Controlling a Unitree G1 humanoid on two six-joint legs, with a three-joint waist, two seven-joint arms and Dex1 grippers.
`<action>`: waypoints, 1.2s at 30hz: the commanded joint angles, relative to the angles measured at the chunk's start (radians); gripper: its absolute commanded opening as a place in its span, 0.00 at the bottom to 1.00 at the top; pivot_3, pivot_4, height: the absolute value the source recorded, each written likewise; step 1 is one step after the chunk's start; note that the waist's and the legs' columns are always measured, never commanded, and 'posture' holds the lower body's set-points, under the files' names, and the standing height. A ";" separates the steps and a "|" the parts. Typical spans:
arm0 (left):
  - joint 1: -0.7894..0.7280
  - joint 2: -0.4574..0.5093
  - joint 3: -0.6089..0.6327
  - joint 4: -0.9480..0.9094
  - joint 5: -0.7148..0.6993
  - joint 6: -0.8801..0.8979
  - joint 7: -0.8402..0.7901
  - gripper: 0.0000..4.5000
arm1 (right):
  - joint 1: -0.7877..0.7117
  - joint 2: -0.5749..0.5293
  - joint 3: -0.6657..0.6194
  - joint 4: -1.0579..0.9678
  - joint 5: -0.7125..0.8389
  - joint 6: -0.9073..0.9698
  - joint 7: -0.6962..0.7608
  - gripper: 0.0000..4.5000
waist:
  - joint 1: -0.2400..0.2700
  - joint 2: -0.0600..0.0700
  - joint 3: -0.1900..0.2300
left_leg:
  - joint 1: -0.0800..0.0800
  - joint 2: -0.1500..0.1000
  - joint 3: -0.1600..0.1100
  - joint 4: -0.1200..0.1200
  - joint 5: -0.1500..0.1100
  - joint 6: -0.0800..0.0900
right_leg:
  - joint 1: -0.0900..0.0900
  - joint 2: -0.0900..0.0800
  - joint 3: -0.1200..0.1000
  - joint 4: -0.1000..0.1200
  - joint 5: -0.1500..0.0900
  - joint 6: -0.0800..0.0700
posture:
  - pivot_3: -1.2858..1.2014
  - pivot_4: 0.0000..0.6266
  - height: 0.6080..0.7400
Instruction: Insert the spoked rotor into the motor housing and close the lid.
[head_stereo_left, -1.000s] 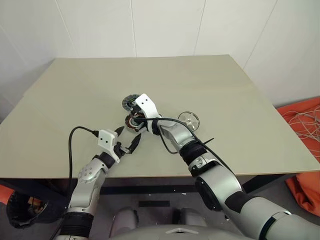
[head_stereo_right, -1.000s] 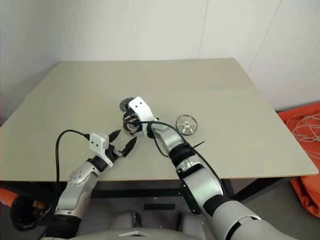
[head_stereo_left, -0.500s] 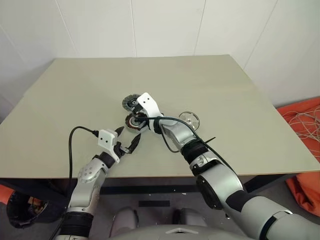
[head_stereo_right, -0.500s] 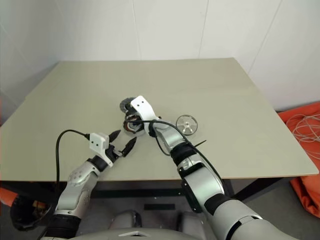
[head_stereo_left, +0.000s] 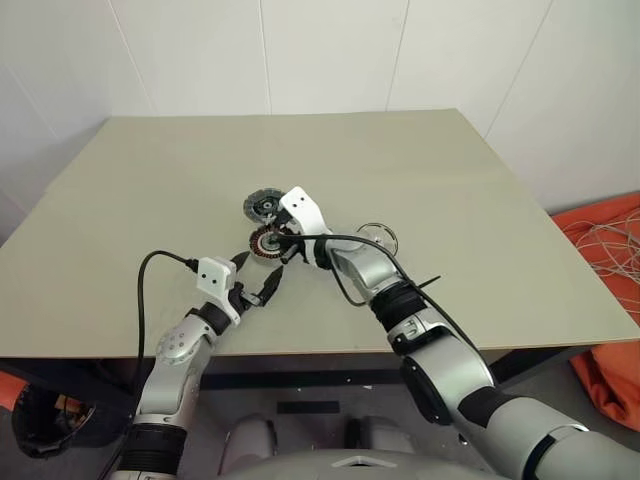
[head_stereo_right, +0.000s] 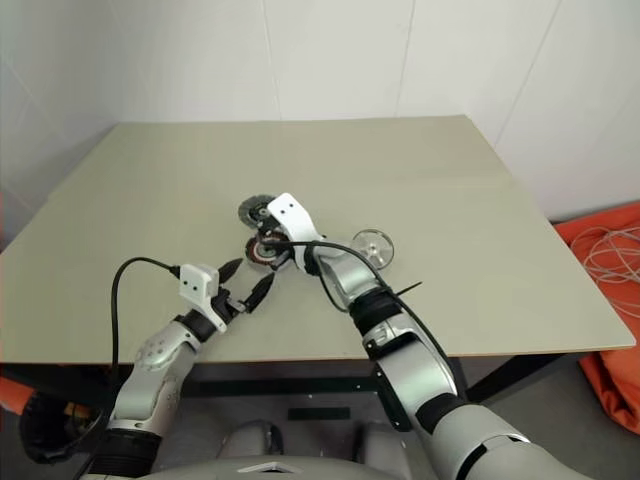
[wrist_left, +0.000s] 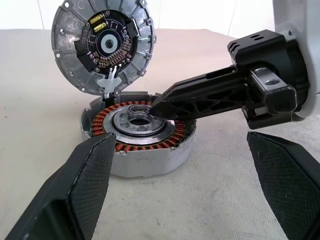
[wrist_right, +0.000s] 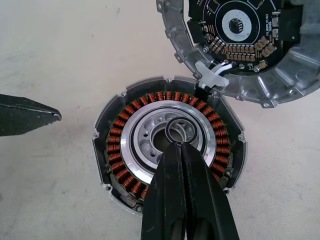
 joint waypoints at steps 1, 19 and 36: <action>-0.013 0.004 0.003 -0.048 -0.009 0.001 0.004 1.00 | -0.022 0.017 -0.027 -0.038 0.015 -0.057 -0.029 0.01 | 0.000 0.000 0.000 | 0.000 0.000 0.000 0.000 0.000 0.000 | 0.000 0.000 0.000 0.000 0.000 0.000 | 0.52 0.00 1.00; -0.007 -0.002 0.004 -0.038 -0.005 -0.010 0.004 1.00 | -0.072 0.028 -0.056 0.064 0.008 -0.132 -0.092 0.01 | -0.001 0.000 0.000 | 0.000 0.000 0.000 0.000 0.000 0.000 | 0.000 0.000 0.000 0.000 0.000 0.000 | 0.52 0.00 1.00; -0.009 0.002 0.014 -0.030 -0.011 -0.012 0.000 1.00 | -0.119 0.033 -0.059 0.211 -0.003 -0.205 -0.107 0.01 | -0.001 0.000 0.000 | 0.000 0.000 0.000 0.000 0.000 0.000 | 0.000 0.000 0.000 0.000 0.000 0.000 | 0.52 0.00 1.00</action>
